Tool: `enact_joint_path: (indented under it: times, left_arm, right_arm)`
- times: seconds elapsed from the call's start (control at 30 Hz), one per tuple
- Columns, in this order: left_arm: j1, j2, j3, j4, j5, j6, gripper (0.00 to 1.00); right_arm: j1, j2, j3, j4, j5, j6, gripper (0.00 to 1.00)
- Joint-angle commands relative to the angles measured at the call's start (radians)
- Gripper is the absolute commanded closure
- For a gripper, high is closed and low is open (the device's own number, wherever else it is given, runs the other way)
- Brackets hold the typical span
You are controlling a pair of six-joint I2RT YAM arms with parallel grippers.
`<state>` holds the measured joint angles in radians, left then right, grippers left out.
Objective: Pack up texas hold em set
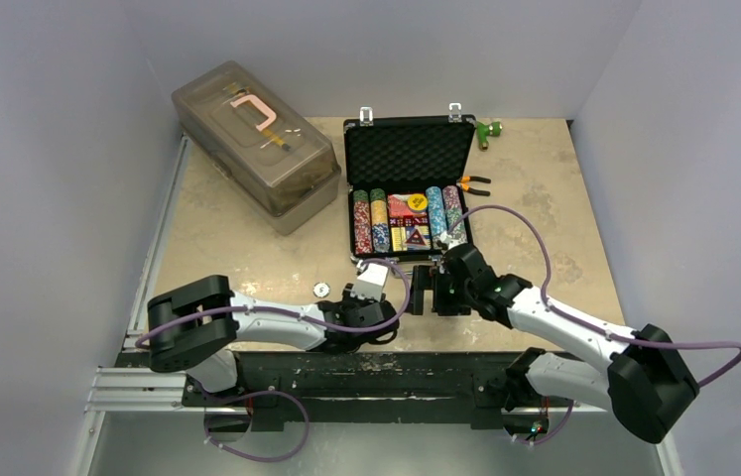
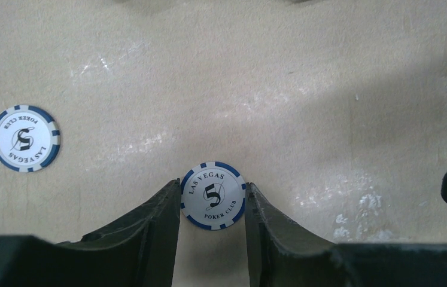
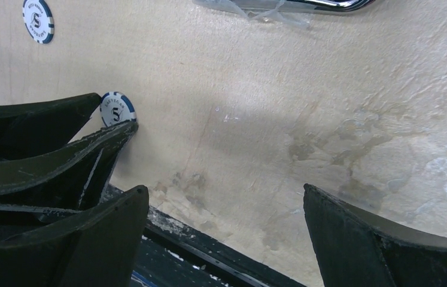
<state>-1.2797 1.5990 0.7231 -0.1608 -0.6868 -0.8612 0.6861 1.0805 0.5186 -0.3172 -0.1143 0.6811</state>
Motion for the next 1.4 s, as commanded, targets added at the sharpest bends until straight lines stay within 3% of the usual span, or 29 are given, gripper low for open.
enact_joint_path:
  times: [0.0,0.57,1.03,1.13,1.27,1.37]
  left_arm:
    - [-0.004,-0.038,-0.001,-0.163,0.030,0.027,0.77]
    - [0.013,-0.113,0.055,-0.207,0.009,0.092,0.77]
    - [0.056,-0.130,0.087,-0.210,0.047,0.130,0.76]
    - [0.059,-0.172,0.081,-0.249,0.075,0.082,0.68]
    - [0.070,-0.283,0.066,-0.350,0.109,-0.003,0.47]
    - [0.100,-0.397,0.039,-0.390,0.177,-0.037,0.34]
  right_arm:
    - [-0.005,0.038,-0.004,0.091,-0.057,0.052,0.01]
    - [-0.008,0.141,0.013,0.192,-0.143,0.069,0.01]
    - [-0.006,0.174,0.029,0.165,-0.086,0.022,0.01]
    - [0.037,0.162,0.057,0.066,0.009,-0.010,0.01]
    - [0.188,0.165,0.135,-0.098,0.190,-0.017,0.03]
    - [0.259,0.202,0.172,-0.170,0.249,0.007,0.10]
